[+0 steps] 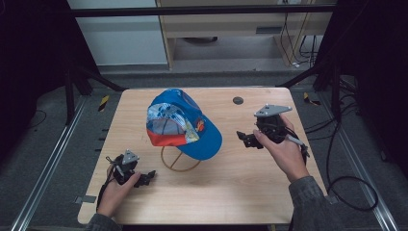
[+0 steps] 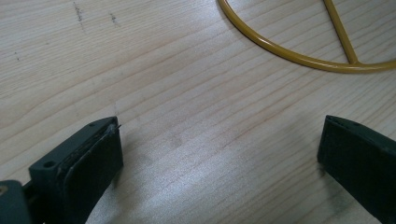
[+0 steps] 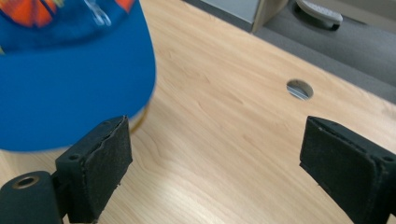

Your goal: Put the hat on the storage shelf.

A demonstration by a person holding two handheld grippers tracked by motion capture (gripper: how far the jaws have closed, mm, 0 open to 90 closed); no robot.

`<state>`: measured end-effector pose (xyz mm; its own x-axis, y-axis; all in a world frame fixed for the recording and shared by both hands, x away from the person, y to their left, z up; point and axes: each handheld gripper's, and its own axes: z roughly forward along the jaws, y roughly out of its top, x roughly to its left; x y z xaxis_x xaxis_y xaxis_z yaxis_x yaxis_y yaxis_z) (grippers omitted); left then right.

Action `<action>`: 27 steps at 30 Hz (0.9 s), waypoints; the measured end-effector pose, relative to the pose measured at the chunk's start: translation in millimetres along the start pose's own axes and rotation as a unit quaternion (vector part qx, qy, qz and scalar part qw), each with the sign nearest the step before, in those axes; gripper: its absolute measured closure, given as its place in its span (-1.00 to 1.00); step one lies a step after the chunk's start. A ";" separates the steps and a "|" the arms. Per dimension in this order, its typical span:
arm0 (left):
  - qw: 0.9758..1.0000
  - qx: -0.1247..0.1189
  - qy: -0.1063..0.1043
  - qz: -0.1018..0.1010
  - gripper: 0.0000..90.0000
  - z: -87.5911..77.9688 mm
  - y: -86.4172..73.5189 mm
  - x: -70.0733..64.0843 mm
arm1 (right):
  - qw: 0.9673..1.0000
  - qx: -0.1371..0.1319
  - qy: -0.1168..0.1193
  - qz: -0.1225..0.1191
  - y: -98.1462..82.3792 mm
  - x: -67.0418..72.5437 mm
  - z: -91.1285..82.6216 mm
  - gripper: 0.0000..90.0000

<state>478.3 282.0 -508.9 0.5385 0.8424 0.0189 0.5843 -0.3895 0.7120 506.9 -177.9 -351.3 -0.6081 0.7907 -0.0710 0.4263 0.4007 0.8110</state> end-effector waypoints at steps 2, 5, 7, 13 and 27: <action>1.000 0.000 0.000 0.000 -1.00 0.0 0.0 0.0 | 1.000 0.002 -0.003 0.001 -10.1 -2.5 3.3 -0.79; 1.000 0.000 0.000 0.000 -1.00 0.0 0.0 0.0 | 1.000 0.011 -0.005 0.008 -25.9 -4.0 9.3 -0.77; 1.000 0.000 0.000 0.000 -1.00 0.0 0.0 0.0 | 1.000 0.015 -0.008 0.009 -35.6 -4.4 13.1 -0.77; 1.000 0.000 0.000 0.000 -1.00 0.0 0.0 0.0 | 1.000 0.026 -0.016 0.004 -54.4 -2.7 19.9 -0.77; 1.000 0.000 0.000 0.000 -1.00 0.0 0.0 0.0 | 0.998 0.058 -0.029 0.020 -92.3 -11.8 31.9 -0.75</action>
<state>478.3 282.0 -508.9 0.5384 0.8425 0.0188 0.5842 -0.3893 0.7122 496.1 -209.4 -443.8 -0.5506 0.8314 -0.0750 0.5272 0.4160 0.7410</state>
